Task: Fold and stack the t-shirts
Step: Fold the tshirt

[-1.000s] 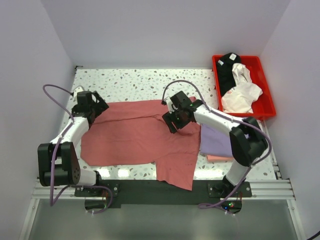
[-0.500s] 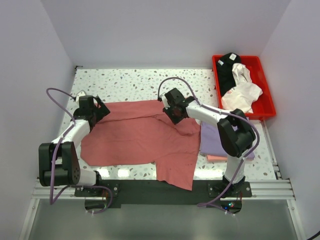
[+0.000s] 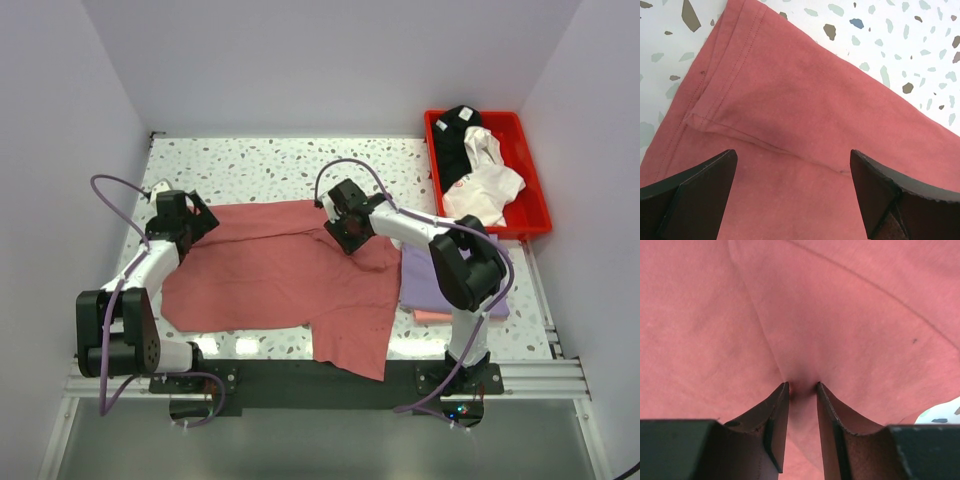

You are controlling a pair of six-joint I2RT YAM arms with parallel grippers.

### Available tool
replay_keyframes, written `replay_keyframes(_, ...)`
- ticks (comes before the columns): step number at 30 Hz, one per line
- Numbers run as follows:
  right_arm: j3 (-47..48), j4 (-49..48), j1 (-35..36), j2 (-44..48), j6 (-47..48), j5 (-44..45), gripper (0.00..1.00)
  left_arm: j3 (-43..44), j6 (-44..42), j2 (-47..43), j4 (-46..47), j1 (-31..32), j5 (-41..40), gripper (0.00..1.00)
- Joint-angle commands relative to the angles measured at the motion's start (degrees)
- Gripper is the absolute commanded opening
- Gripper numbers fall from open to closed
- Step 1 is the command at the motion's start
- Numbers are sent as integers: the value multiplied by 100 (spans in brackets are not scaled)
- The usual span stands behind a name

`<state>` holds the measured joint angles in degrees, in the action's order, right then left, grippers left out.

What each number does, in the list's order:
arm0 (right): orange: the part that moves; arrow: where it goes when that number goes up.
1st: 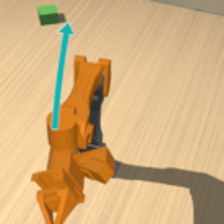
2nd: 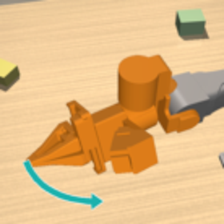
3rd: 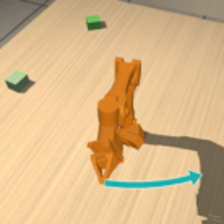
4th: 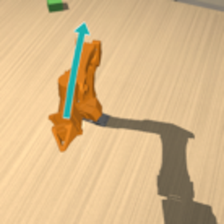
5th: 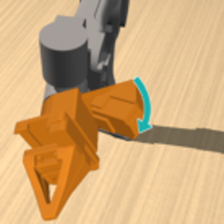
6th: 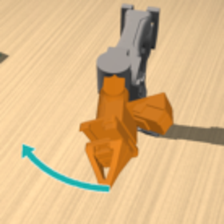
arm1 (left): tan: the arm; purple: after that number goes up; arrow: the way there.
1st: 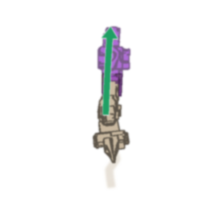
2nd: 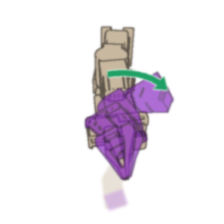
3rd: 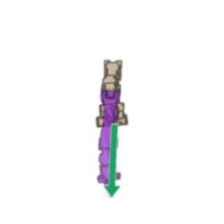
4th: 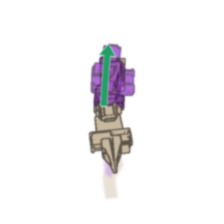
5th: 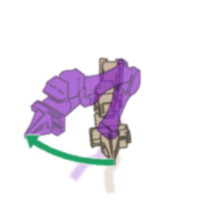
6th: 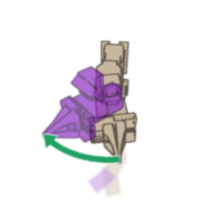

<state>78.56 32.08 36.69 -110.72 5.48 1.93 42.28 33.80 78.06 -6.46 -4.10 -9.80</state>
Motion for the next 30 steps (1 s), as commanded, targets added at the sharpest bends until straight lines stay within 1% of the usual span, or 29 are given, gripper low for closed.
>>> replay_keyframes(1,-113,123,-12,305,7,-176,32,-9,-102,-160,110,-21,-109,100)
replay_keyframes(4,-184,71,5,261,-46,-53,31,-9,-111,-169,110,-21,-162,100)
replay_keyframes(6,-131,53,-12,226,-142,148,23,-9,-119,-160,101,-21,-180,100)
replay_keyframes(8,-87,-8,-4,217,-169,149,14,-10,-128,-160,110,-21,-189,100)
replay_keyframes(11,106,-35,-12,165,-222,202,6,-18,-146,-168,110,-21,-232,100)
replay_keyframes(16,738,158,-162,-151,-188,255,4,-53,-172,-169,110,-21,-277,100)
replay_keyframes(19,1029,159,-311,-292,-21,237,4,-54,-190,-160,127,-21,-277,100)
replay_keyframes(20,1116,202,-346,-432,58,107,5,-62,-190,-160,136,-21,-277,100)
replay_keyframes(23,1494,334,-487,-713,523,-17,7,-62,-207,-151,136,-21,-285,100)
replay_keyframes(27,2003,352,-618,-1082,1348,210,11,-45,-234,-98,154,-21,-277,100)
replay_keyframes(29,2145,229,-663,-1197,1552,333,27,-62,-234,-81,154,-12,-268,100)
replay_keyframes(30,2276,203,-698,-1268,1701,464,33,-45,-234,-63,154,-21,-250,100)
